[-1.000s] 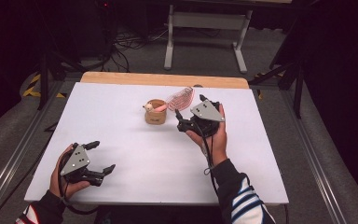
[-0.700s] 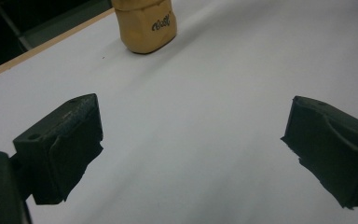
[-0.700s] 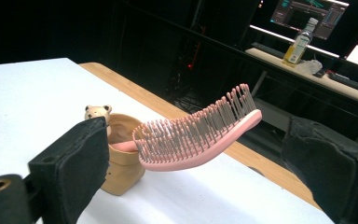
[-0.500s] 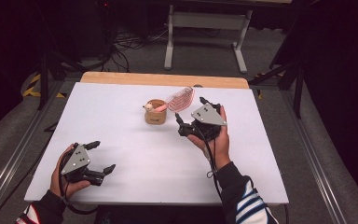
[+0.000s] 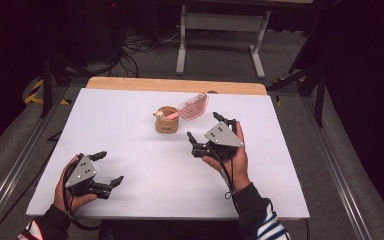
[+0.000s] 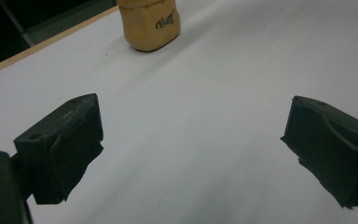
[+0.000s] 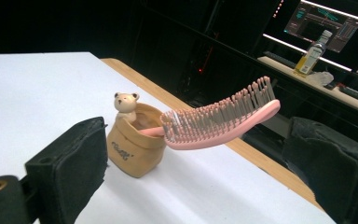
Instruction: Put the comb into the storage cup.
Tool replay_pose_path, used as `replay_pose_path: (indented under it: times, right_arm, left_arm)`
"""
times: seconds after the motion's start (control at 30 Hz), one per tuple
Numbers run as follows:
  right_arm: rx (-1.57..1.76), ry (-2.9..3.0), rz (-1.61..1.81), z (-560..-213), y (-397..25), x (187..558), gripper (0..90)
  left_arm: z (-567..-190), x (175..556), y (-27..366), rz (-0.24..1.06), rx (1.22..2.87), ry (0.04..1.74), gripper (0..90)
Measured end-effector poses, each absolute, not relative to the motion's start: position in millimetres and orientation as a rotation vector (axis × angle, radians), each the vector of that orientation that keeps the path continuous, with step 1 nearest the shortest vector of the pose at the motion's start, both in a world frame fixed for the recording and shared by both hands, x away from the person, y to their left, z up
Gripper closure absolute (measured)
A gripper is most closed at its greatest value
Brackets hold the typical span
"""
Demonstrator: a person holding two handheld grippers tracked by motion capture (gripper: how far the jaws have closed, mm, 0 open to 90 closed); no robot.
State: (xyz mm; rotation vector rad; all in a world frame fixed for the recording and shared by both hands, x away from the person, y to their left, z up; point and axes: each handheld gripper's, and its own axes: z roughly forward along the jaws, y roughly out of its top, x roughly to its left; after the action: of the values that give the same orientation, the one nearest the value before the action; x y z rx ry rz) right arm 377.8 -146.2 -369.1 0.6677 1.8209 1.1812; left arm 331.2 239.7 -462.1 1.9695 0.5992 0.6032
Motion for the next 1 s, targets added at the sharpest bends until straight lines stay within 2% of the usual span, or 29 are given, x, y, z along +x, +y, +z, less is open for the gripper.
replay_pose_path:
  times: [0.5,1.0]
  right_arm:
    - [0.658,1.814,1.21,-395,-171,355,5.7]
    - [0.643,1.832,1.226,-401,-189,340,4.3]
  left_arm:
    - [-463,332,238,0.61,1.986,0.596,5.2]
    - [-462,332,237,0.617,1.999,0.569,5.0]
